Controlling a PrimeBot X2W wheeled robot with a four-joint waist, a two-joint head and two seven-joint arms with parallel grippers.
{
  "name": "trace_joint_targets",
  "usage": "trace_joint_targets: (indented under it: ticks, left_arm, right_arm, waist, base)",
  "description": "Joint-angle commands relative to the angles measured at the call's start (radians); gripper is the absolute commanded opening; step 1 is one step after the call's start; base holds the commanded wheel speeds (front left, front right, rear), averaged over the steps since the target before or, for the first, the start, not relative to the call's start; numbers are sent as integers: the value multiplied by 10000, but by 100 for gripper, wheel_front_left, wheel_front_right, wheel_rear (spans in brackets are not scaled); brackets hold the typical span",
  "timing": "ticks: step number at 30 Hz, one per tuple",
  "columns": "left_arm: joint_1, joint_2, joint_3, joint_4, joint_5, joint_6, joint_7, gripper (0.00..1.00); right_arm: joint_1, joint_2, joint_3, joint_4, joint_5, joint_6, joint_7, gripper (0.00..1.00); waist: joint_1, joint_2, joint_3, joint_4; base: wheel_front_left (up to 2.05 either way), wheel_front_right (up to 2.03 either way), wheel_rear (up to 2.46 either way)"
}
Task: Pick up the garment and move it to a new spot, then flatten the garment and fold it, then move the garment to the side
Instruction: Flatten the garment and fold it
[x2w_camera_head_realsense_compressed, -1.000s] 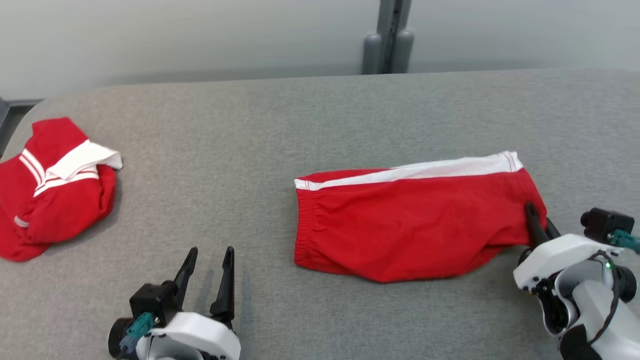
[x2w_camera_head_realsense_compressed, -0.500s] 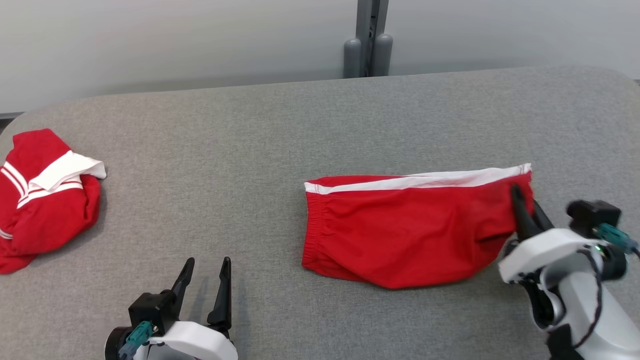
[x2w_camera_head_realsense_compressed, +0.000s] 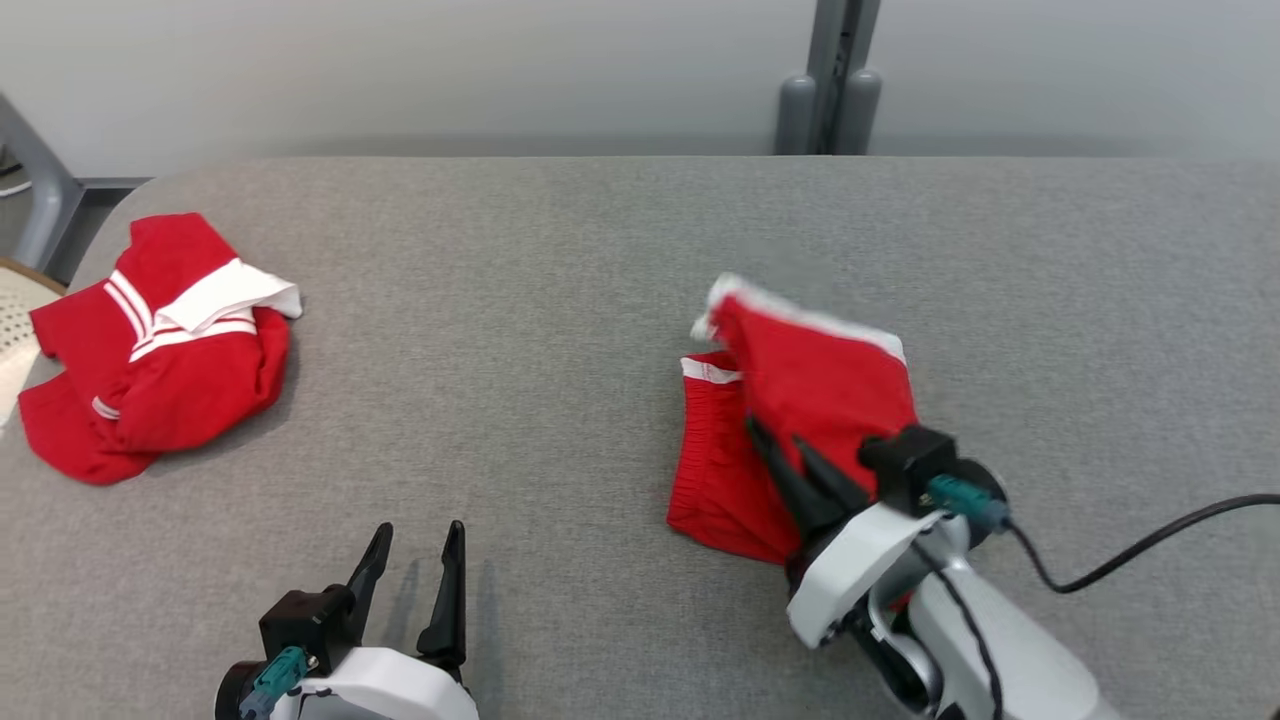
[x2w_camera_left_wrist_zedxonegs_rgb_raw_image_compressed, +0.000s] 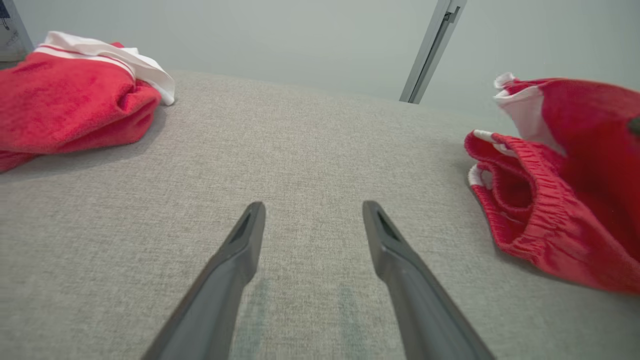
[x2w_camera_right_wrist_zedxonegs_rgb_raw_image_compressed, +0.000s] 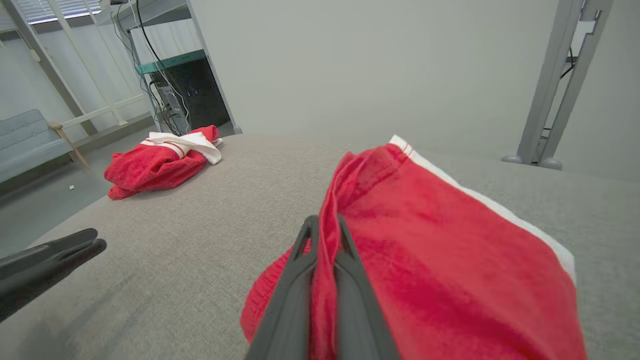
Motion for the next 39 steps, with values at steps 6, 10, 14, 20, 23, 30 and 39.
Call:
trace_joint_targets:
  ticks: [6, 10, 14, 20, 23, 30, 39]
  left_arm:
    - [-28, 42, -26, 15, 27, 41, -15, 100]
    - [-46, 39, 96, -30, 78, 98, -15, 100]
    - [39, 42, 319, -123, 43, 167, -15, 100]
    - [74, 44, 576, -191, 157, 184, -15, 100]
    - [100, 42, 664, -166, 201, 137, -15, 100]
    - [210, 39, 799, -203, 469, 82, -15, 100]
    - [480, 44, 951, -217, 821, 151, -15, 100]
  right_arm:
    - [-176, 51, 1117, 606, 714, 1, -30, 69]
    - [-243, 45, 1302, 352, 1288, 1, -41, 100]
    - [29, 31, 618, 101, 945, 1, -42, 100]
    - [682, 42, -1262, -96, -308, 1, -44, 100]
    - [1147, 51, -2329, -281, -902, 1, -44, 100]
    - [2200, 60, -4447, -1045, -1707, 1, -45, 100]
    - [3156, 54, -5543, -1554, -2171, 1, -46, 100]
  waist:
    - [0, 0, -2, 447]
    - [0, 0, -27, 417]
    - [0, 0, -80, 142]
    - [0, 0, -159, -373]
    - [0, 0, -214, -588]
    - [0, 0, -345, -921]
    - [0, 0, -686, -1034]
  base:
    - [0, 0, 0]
    - [0, 0, 0]
    - [0, 0, 0]
    - [0, 0, 0]
    - [0, 0, 0]
    - [0, 0, 0]
    - [0, 0, 0]
